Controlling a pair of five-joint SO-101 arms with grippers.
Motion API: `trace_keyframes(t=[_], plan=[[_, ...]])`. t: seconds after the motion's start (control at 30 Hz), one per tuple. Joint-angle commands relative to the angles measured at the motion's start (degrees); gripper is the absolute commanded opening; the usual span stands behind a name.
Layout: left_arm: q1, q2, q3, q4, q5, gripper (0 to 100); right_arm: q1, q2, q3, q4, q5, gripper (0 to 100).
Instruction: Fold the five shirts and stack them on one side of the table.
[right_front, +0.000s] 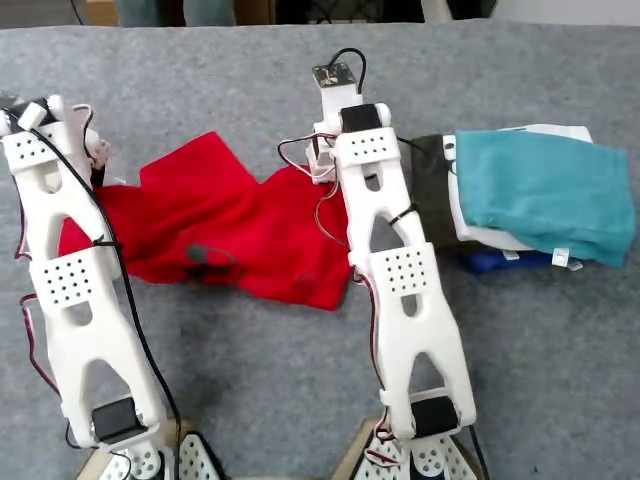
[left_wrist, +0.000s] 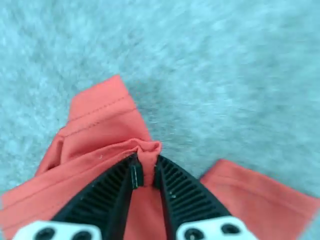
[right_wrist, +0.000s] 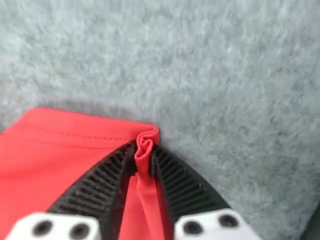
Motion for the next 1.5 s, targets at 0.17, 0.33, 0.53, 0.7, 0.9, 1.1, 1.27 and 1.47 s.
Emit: trace_keyframes(t=[0.17,0.33,0.53,0.7,0.9,1.1,1.27,1.47], plan=[[0.40,-24.26,6.29,0.35,-6.77,3,-2.02,-5.93,-16.66,9.23,0.44,1.5],[0.66,-39.74,18.68,0.35,-7.74,3,0.18,-18.77,-17.45,11.16,0.26,1.5],[0.84,-57.14,27.03,0.26,-10.81,3,1.58,-36.26,-17.27,11.16,0.26,1.5],[1.80,-68.75,29.41,0.26,-13.80,3,0.26,-49.63,-17.27,9.58,0.26,1.5],[1.36,-76.66,29.41,0.26,-17.58,3,0.09,-62.29,-17.19,1.41,0.26,1.5],[1.27,-79.12,32.13,0.26,-20.57,3,0.09,-69.58,-17.10,-3.43,0.53,1.5],[1.54,-79.21,48.84,0.26,-23.12,3,0.09,-71.52,-13.49,0.35,0.62,1.5],[1.80,-79.03,73.89,-5.98,-27.96,3,0.09,-71.52,-4.70,7.03,0.70,1.5]])
